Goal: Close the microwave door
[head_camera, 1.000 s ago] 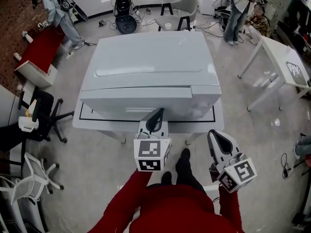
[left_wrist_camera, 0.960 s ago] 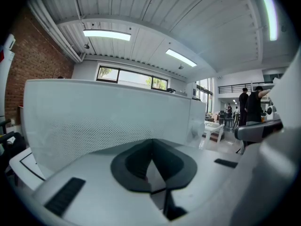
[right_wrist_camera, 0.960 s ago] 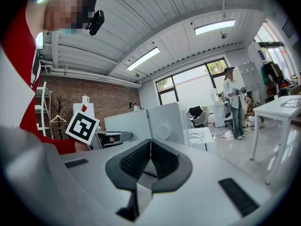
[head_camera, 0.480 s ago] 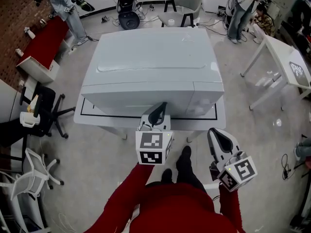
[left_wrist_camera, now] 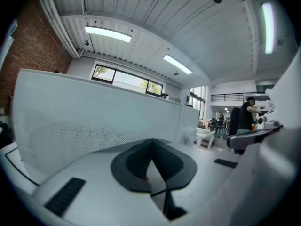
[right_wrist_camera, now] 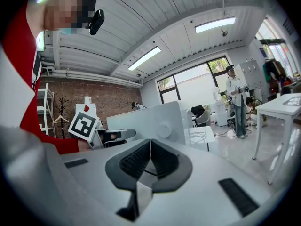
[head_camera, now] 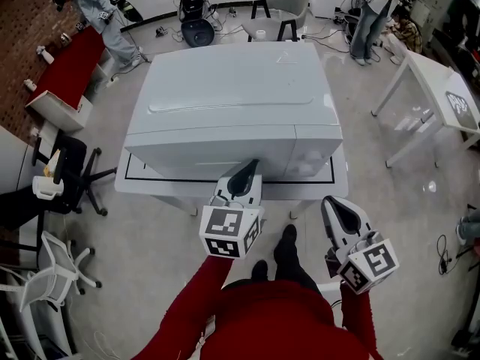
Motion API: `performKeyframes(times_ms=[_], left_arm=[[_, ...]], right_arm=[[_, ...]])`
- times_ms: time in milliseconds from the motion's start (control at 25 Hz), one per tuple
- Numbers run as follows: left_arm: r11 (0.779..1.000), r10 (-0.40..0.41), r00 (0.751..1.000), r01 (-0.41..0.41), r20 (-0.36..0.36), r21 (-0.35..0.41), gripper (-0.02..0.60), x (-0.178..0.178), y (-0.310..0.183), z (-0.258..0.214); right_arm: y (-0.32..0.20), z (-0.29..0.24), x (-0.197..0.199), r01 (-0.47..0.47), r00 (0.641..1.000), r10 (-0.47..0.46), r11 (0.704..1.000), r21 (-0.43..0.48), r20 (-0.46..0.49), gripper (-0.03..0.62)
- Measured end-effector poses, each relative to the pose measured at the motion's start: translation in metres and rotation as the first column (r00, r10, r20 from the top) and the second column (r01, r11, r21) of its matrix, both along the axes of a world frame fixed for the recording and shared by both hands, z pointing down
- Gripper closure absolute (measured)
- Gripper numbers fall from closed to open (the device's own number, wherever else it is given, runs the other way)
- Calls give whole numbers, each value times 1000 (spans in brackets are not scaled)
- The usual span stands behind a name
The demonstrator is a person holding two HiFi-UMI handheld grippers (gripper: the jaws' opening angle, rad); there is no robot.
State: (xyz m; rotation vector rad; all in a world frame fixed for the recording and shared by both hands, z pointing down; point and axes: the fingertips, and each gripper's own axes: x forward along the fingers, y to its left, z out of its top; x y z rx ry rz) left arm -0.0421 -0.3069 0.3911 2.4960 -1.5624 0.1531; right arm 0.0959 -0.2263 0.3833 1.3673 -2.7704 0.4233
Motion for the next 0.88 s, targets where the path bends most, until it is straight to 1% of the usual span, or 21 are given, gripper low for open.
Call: performKeyframes(times_ms=[80, 160, 200, 240, 320, 360, 440, 520, 600, 760, 880], left_arm=[[995, 92, 994, -90, -57, 44, 572, 7, 11, -12], [979, 189, 975, -178, -118, 99, 572, 11, 24, -26], [969, 230, 964, -214, -136, 127, 572, 12, 31, -33], [958, 263, 955, -242, -138, 151, 572, 11, 38, -39], [942, 302, 947, -278, -113, 187, 572, 6, 52, -47], [938, 310, 945, -287, -100, 196, 572, 2, 59, -48], [936, 314, 944, -291, -99, 198, 572, -7, 71, -49], [942, 301, 947, -277, -109, 190, 572, -18, 83, -48], [950, 278, 955, -257, -101, 180, 572, -26, 93, -44], [952, 268, 961, -254, -66, 169, 572, -31, 108, -35], [956, 261, 962, -247, -75, 158, 572, -33, 113, -30]], right_arm=[[-2, -3, -1, 6, 1000, -6, 1000, 12, 1, 579], [-3, -7, -3, 13, 1000, -13, 1000, 25, 3, 579], [-3, -8, -4, 18, 1000, -18, 999, 30, 5, 579], [-3, -9, -5, 24, 1000, -24, 999, 36, 6, 579], [0, -13, -7, 33, 999, -33, 998, 46, 7, 579], [2, -14, -8, 37, 999, -37, 998, 53, 7, 579], [6, -17, -9, 45, 999, -45, 997, 64, 6, 579], [12, -17, -10, 55, 998, -55, 996, 71, 4, 579], [18, -16, -11, 62, 998, -63, 995, 73, 9, 579], [29, -14, -14, 74, 997, -76, 994, 82, 23, 579], [35, -14, -21, 89, 996, -91, 991, 101, 15, 580]])
